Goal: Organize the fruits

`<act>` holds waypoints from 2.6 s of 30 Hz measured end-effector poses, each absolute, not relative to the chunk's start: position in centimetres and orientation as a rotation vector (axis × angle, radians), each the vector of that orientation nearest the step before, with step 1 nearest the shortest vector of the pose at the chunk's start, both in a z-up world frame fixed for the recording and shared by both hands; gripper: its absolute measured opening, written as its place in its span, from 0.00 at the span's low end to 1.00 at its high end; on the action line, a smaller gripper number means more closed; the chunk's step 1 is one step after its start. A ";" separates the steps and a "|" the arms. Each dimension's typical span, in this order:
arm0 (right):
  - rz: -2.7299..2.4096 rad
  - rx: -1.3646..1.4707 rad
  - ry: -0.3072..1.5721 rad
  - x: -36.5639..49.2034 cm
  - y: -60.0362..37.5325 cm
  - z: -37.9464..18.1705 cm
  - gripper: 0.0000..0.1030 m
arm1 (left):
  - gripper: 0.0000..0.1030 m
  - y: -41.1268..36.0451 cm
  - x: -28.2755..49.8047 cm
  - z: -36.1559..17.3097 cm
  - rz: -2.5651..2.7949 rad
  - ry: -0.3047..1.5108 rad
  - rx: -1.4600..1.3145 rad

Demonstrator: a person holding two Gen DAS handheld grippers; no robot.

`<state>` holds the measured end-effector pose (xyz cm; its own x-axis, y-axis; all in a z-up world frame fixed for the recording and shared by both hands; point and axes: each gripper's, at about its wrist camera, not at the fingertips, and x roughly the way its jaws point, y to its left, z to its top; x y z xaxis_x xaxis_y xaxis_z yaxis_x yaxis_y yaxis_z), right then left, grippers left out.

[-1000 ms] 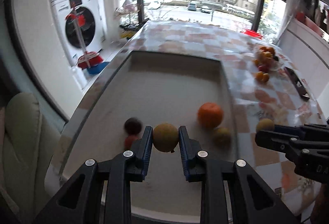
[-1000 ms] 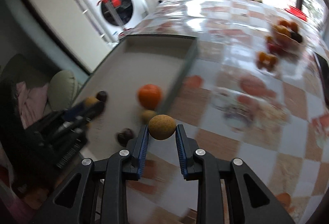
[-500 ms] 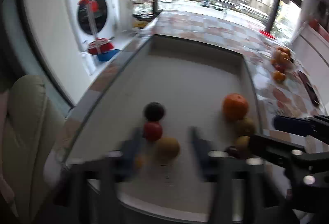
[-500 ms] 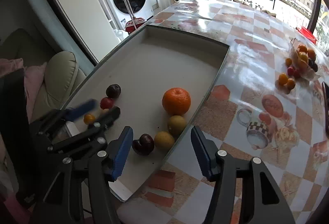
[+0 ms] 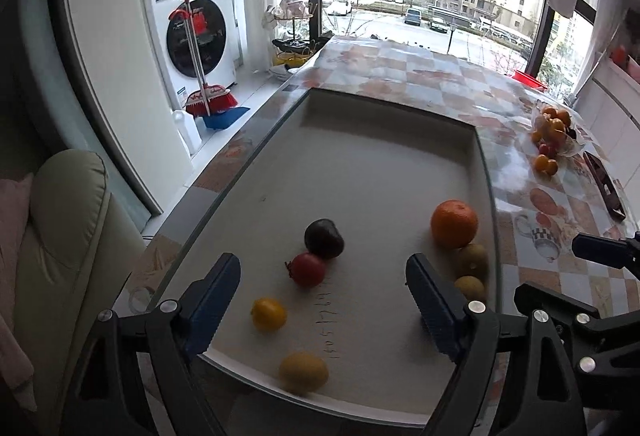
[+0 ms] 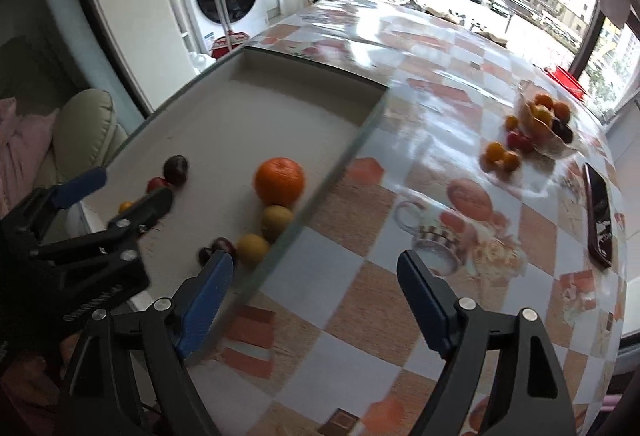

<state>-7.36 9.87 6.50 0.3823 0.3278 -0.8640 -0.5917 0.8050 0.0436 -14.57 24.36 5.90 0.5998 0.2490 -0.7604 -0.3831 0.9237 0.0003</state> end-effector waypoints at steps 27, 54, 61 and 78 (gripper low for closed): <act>0.129 -0.069 1.073 -4.2 -12.1 0.5 1.00 | 0.84 7.9 -8.7 3.0 0.104 0.966 0.069; 0.080 -0.035 0.958 -5.6 -14.8 0.3 1.00 | 1.00 7.3 -6.4 0.8 0.128 0.935 -0.010; 0.080 -0.035 0.957 -5.6 -14.8 0.3 1.00 | 1.00 7.3 -6.4 0.8 0.128 0.935 -0.010; 0.080 -0.035 0.956 -5.7 -14.8 0.3 1.00 | 1.00 7.3 -6.4 0.8 0.127 0.935 -0.010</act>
